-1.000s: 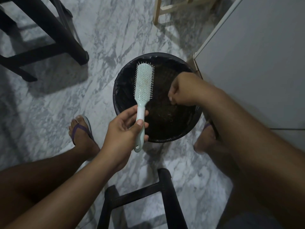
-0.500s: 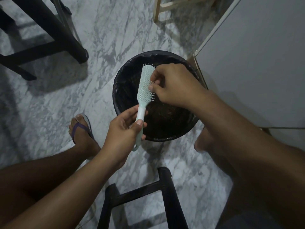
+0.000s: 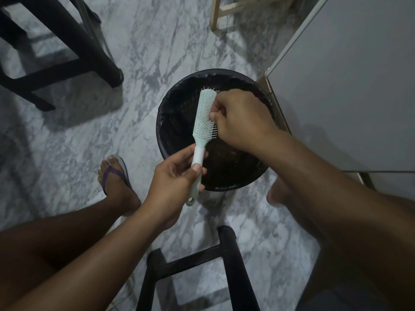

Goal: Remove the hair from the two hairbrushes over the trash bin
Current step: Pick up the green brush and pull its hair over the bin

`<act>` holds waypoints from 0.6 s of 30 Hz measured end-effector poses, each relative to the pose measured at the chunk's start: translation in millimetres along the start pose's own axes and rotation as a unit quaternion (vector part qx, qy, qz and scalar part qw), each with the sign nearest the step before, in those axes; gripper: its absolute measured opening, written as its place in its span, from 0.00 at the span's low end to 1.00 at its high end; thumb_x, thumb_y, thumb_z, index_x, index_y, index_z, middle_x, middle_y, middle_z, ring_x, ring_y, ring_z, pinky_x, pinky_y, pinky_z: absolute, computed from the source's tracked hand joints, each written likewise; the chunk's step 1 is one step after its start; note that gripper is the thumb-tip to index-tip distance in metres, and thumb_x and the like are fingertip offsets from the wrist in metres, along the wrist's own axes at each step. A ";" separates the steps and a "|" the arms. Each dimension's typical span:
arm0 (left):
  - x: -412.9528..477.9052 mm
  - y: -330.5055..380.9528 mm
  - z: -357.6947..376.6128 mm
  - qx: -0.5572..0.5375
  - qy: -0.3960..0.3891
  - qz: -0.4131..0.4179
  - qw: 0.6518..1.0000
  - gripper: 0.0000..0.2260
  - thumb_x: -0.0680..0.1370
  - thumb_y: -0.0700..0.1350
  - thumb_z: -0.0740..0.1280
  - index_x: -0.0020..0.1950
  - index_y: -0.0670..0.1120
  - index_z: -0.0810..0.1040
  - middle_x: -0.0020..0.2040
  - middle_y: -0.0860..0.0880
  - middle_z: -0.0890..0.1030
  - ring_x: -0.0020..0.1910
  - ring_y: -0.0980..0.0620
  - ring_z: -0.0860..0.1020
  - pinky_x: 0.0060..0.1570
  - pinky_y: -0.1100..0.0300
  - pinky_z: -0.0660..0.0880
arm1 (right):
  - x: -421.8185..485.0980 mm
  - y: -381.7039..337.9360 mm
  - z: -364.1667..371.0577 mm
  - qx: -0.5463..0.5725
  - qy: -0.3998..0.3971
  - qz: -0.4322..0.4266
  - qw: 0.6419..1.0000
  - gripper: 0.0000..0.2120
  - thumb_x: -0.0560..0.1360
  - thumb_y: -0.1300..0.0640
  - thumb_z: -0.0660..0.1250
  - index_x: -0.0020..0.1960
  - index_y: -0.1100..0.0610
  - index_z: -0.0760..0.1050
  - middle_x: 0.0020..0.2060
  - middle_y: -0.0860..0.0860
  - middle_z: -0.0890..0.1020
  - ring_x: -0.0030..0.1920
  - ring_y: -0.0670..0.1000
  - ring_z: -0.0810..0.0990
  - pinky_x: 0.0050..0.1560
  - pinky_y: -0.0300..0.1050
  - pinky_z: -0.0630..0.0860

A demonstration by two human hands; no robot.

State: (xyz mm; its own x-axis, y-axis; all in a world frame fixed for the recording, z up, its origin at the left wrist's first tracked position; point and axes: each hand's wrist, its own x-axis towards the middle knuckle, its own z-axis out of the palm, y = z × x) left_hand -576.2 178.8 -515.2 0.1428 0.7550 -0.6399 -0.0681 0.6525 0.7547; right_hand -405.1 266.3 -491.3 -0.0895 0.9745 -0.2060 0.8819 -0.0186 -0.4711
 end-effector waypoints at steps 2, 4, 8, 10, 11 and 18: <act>-0.2 -0.4 2.3 -0.030 0.001 -0.014 0.999 0.19 0.81 0.33 0.64 0.70 0.47 0.76 0.59 0.50 0.85 0.45 0.52 0.80 0.40 0.53 0.77 | 1.1 0.5 0.7 0.029 -0.021 0.007 0.999 0.05 0.78 0.53 0.68 0.48 0.54 0.79 0.43 0.47 0.80 0.44 0.49 0.79 0.48 0.52 0.80; 0.3 -0.2 3.6 -0.045 -0.005 -0.015 0.999 0.19 0.81 0.34 0.64 0.70 0.47 0.76 0.59 0.50 0.85 0.45 0.52 0.80 0.39 0.54 0.78 | 3.6 3.0 -2.6 0.060 -0.035 0.022 0.997 0.06 0.78 0.53 0.68 0.47 0.55 0.79 0.42 0.47 0.82 0.43 0.48 0.80 0.48 0.53 0.80; 2.5 3.3 3.4 -0.066 -0.004 -0.025 0.997 0.18 0.81 0.34 0.64 0.69 0.47 0.77 0.59 0.51 0.85 0.47 0.51 0.81 0.39 0.56 0.78 | 7.3 4.9 -21.5 0.101 -0.017 0.031 0.994 0.07 0.78 0.51 0.68 0.48 0.55 0.81 0.37 0.44 0.81 0.39 0.43 0.79 0.43 0.40 0.78; 3.5 3.6 1.1 -0.075 0.006 -0.034 0.997 0.17 0.81 0.35 0.64 0.68 0.47 0.78 0.60 0.51 0.85 0.49 0.51 0.80 0.39 0.56 0.78 | 10.8 5.7 -36.9 0.144 0.033 0.042 0.988 0.07 0.79 0.52 0.68 0.49 0.55 0.81 0.37 0.45 0.81 0.41 0.47 0.82 0.45 0.42 0.78; 3.8 3.9 -0.3 -0.071 0.009 -0.033 0.997 0.17 0.81 0.35 0.64 0.68 0.47 0.78 0.60 0.51 0.85 0.49 0.50 0.80 0.40 0.55 0.78 | 12.8 7.7 -44.8 0.155 0.059 0.043 0.985 0.07 0.79 0.52 0.68 0.48 0.55 0.81 0.37 0.45 0.81 0.41 0.48 0.83 0.46 0.42 0.78; 4.6 11.8 -1.4 -0.090 0.000 -0.018 0.996 0.17 0.81 0.35 0.64 0.69 0.47 0.77 0.61 0.50 0.84 0.48 0.52 0.80 0.40 0.56 0.78 | 10.8 34.0 -26.5 0.020 -0.142 0.096 0.985 0.11 0.80 0.52 0.65 0.47 0.56 0.84 0.44 0.52 0.85 0.47 0.52 0.83 0.56 0.51 0.80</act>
State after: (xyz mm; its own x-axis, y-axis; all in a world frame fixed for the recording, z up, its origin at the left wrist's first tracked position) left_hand -577.7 190.1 -509.4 0.1493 0.7307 -0.6662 -0.2383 0.6805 0.6929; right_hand -363.8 282.1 -486.8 -0.0532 0.8502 -0.5237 0.8771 -0.2109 -0.4315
